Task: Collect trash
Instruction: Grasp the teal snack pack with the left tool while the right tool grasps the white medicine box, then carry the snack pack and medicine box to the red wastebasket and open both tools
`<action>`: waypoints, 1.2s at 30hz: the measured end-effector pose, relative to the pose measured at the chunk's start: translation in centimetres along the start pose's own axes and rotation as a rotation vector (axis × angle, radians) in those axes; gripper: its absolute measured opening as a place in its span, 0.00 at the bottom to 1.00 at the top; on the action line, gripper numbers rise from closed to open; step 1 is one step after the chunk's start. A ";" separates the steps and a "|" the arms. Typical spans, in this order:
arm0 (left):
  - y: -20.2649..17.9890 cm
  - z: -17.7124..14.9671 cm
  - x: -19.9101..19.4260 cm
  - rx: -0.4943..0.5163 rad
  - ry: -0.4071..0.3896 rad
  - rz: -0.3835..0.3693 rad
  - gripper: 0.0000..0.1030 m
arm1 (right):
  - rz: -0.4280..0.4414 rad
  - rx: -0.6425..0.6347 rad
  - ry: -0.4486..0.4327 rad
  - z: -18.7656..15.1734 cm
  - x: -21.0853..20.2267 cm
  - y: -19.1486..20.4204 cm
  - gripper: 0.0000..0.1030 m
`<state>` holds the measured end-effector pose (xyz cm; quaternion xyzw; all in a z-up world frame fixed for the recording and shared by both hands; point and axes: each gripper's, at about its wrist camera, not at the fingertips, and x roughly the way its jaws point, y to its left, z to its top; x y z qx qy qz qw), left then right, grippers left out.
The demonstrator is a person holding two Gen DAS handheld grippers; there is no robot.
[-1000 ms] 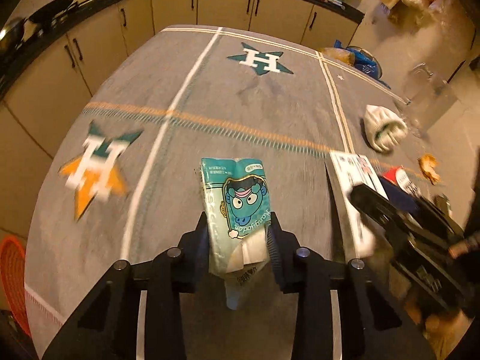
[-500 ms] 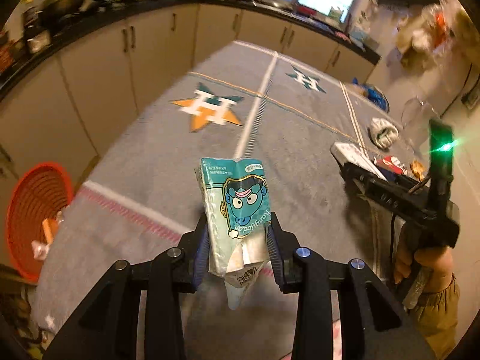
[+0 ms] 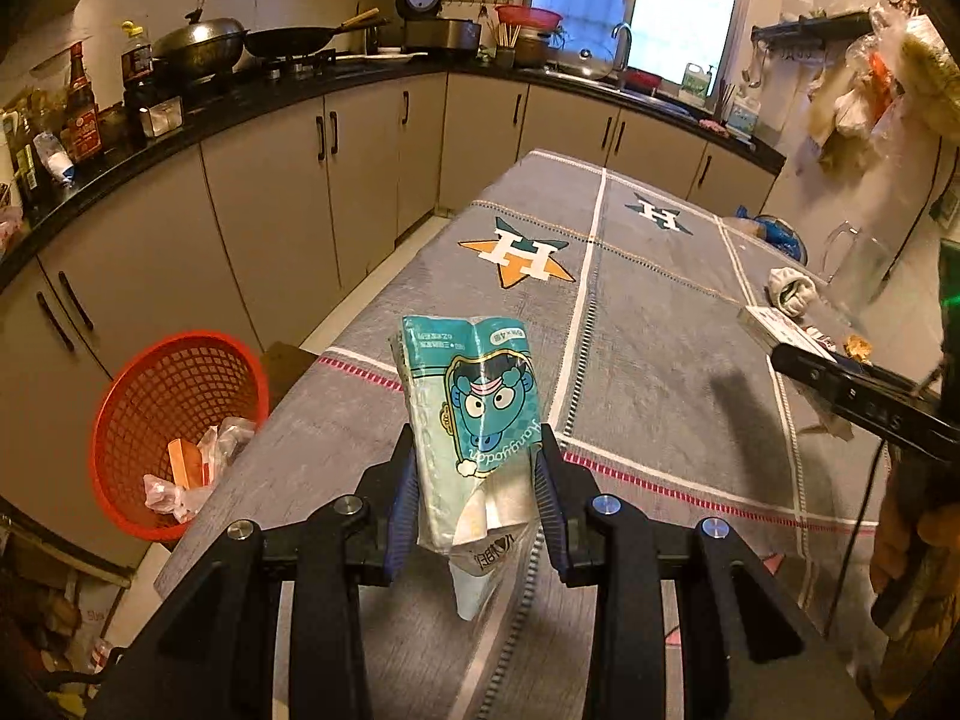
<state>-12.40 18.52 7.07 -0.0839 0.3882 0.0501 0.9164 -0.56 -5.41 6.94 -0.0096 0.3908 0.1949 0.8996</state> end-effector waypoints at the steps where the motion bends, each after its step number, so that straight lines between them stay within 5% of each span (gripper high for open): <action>1: 0.1 -0.3 -0.3 0.003 -0.007 0.004 0.33 | 0.006 0.007 -0.001 -0.3 -0.5 0.3 0.53; 12: 1.3 -1.7 -2.5 0.021 -0.076 0.097 0.33 | 0.090 -0.015 -0.026 -3.8 -4.0 5.7 0.53; 36: 6.7 -3.5 -5.2 -0.072 -0.107 0.106 0.34 | 0.112 -0.132 -0.043 -5.1 -5.7 13.9 0.53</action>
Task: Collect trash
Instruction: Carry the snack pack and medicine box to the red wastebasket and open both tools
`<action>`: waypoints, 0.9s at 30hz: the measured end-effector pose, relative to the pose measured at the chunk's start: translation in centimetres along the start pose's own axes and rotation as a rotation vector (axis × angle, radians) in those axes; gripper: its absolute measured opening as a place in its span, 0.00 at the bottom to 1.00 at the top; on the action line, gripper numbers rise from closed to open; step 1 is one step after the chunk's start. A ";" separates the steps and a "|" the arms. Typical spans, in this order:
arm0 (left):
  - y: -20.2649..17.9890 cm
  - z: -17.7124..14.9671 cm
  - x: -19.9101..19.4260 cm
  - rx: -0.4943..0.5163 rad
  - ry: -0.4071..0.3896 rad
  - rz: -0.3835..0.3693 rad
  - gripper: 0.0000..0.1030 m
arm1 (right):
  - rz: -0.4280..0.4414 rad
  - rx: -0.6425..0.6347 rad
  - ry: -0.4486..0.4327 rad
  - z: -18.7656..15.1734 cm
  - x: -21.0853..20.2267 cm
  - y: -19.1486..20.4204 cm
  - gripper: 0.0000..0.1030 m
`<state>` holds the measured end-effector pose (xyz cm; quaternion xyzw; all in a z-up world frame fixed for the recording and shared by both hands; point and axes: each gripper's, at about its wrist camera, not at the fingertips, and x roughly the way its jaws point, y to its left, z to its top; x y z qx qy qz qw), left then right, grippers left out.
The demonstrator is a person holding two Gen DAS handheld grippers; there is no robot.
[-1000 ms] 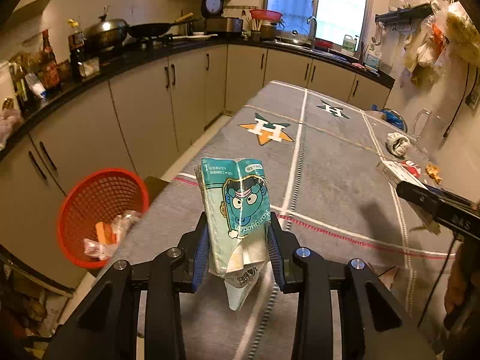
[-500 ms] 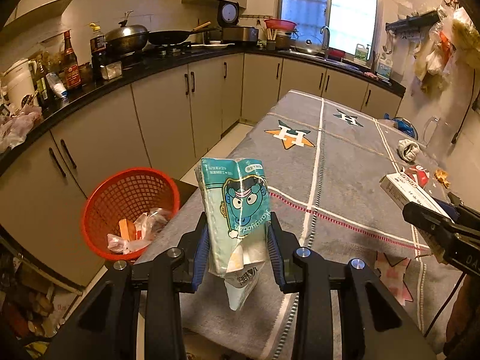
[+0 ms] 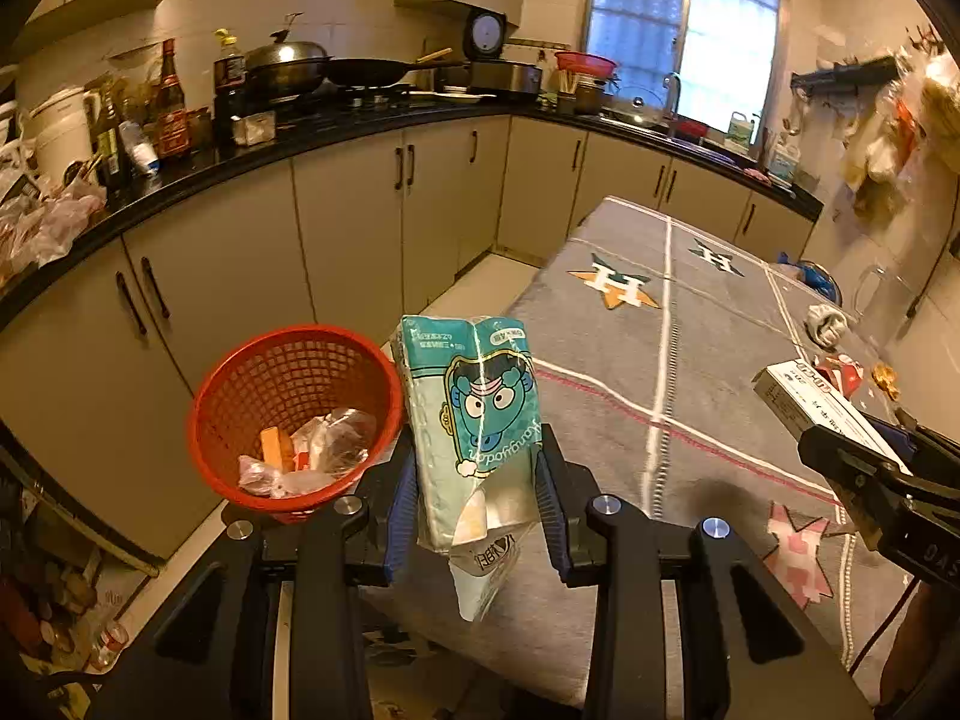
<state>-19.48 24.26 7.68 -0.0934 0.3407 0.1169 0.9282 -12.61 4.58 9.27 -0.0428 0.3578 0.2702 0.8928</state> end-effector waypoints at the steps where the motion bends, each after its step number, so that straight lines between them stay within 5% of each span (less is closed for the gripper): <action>1: 0.5 0.0 0.0 -0.008 0.000 0.004 0.34 | 0.003 -0.006 0.000 0.1 0.1 0.4 0.53; 19: 15.7 0.3 3.4 -0.296 0.041 0.107 0.34 | 0.112 -0.129 0.056 3.9 7.3 9.6 0.53; 27: 18.7 1.3 6.1 -0.328 0.058 0.086 0.34 | 0.203 -0.146 0.105 6.4 13.0 14.1 0.53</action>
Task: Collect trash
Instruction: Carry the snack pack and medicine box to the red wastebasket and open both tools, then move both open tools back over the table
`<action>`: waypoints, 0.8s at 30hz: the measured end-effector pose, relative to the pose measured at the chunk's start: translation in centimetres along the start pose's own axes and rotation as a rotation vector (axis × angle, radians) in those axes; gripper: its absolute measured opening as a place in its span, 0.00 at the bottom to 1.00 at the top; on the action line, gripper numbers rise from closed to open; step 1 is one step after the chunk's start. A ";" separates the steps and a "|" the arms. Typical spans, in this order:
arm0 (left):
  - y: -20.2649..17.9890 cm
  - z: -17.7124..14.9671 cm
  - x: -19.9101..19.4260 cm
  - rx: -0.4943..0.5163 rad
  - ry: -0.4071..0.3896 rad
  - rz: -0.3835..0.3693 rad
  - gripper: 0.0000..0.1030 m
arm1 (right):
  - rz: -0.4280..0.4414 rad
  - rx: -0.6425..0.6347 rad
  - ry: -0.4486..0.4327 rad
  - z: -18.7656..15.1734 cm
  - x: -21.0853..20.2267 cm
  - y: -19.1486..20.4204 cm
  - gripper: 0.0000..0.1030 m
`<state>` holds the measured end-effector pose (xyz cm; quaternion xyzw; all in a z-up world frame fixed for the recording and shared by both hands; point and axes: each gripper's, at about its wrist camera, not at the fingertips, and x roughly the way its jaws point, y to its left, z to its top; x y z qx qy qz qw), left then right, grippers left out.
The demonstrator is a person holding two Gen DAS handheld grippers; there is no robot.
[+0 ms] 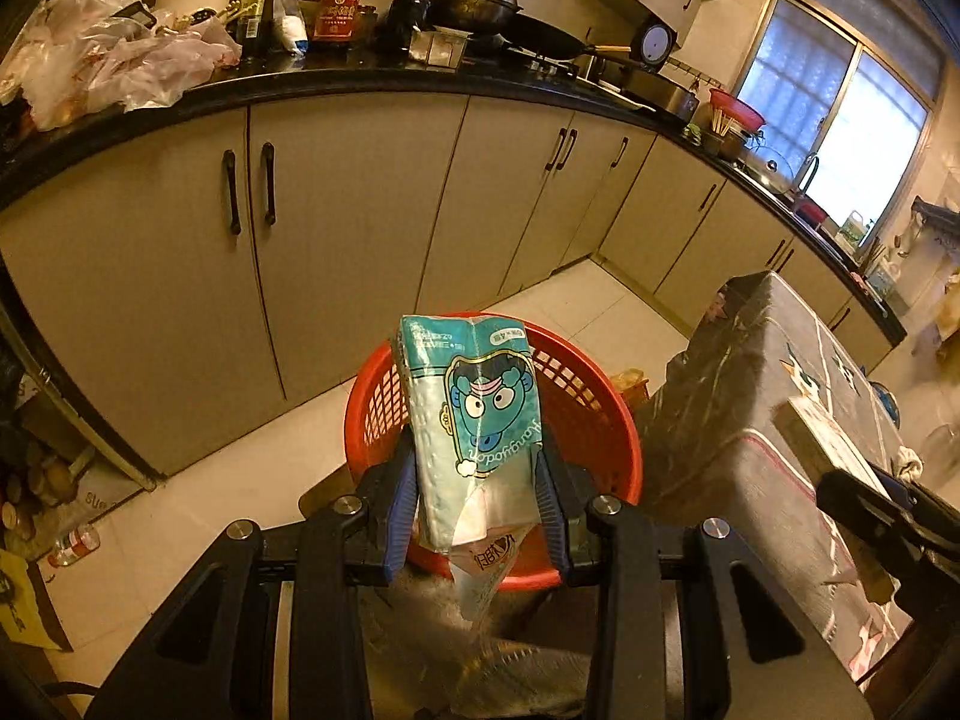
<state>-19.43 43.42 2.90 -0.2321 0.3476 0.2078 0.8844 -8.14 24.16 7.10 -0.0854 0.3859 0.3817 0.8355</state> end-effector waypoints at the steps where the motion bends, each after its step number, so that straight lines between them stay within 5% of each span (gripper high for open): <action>1: 0.0 0.3 0.4 -0.001 0.002 -0.005 0.34 | 0.015 0.005 0.006 0.6 0.9 0.3 0.53; 9: 0.3 2.1 2.5 0.006 -0.002 -0.023 0.42 | 0.102 0.030 0.028 4.5 6.6 2.4 0.59; 11: 0.4 2.1 2.5 0.009 -0.007 -0.033 0.58 | 0.111 0.047 0.028 4.8 7.3 2.5 0.66; 13: 0.6 1.9 2.3 0.009 -0.025 -0.032 0.64 | 0.120 0.064 0.028 4.7 7.6 2.2 0.68; 24: -0.1 -0.5 0.4 0.080 -0.032 0.102 0.67 | 0.058 0.123 0.054 0.9 5.5 -1.7 0.68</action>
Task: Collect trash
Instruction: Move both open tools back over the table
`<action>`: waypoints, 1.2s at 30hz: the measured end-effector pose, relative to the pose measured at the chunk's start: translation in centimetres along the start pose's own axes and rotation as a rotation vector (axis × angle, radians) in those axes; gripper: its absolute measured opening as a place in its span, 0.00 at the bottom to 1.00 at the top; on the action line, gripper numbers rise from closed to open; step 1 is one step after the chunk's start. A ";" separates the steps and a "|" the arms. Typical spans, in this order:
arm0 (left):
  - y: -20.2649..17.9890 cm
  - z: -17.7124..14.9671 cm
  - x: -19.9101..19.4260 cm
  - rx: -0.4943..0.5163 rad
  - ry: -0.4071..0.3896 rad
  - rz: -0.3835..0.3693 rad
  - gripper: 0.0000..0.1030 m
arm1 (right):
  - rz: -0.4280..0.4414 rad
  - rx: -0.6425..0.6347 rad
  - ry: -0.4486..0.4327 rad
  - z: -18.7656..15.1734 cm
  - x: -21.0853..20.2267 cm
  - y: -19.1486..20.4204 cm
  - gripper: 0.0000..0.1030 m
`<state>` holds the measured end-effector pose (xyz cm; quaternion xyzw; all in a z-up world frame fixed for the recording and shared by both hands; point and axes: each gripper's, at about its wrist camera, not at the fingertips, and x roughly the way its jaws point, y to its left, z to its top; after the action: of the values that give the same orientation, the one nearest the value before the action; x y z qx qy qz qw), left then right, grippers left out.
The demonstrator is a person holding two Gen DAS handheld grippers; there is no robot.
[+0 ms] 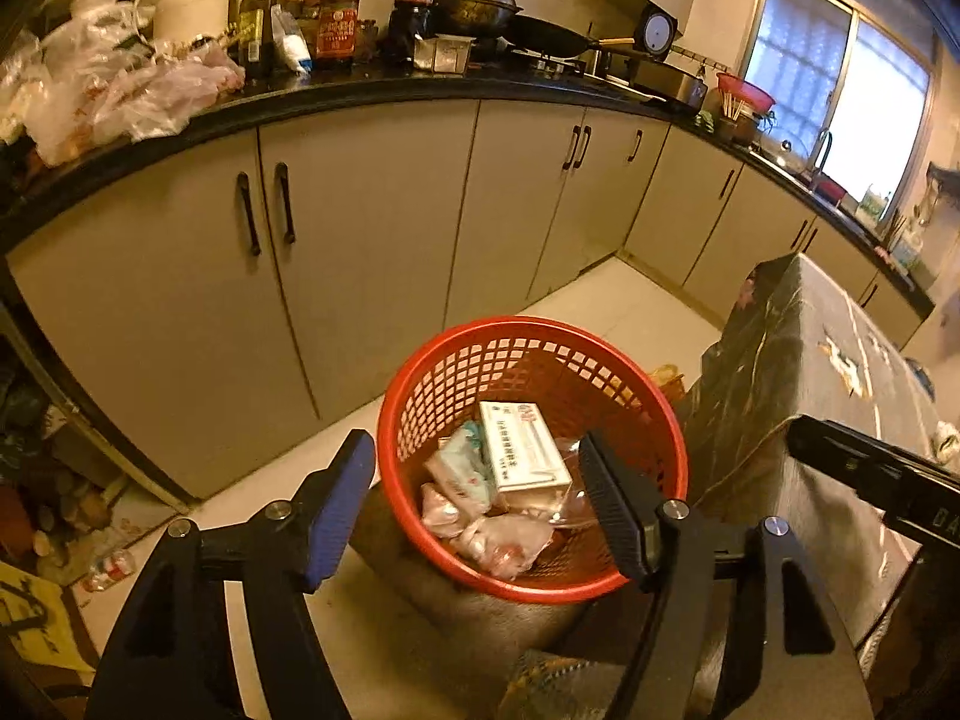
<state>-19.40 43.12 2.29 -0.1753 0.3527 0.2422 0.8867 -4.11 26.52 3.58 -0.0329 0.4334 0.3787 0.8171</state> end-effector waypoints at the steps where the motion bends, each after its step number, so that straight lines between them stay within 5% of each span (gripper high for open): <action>1: -0.2 -0.2 -0.3 0.011 -0.008 0.015 0.68 | -0.010 0.000 -0.010 -0.4 -0.6 -0.2 0.68; 15: -3.5 -1.6 -2.7 0.125 -0.050 0.100 0.70 | -0.116 0.040 -0.085 -4.8 -8.6 -4.6 0.71; 36: -11.6 -3.6 -7.1 0.306 -0.103 0.097 0.71 | -0.173 0.221 -0.199 -10.0 -17.5 -12.9 0.73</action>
<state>-19.45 29.72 6.47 -0.0084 0.3475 0.2367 0.9073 -8.47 3.20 6.64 0.0578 0.3849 0.2585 0.8841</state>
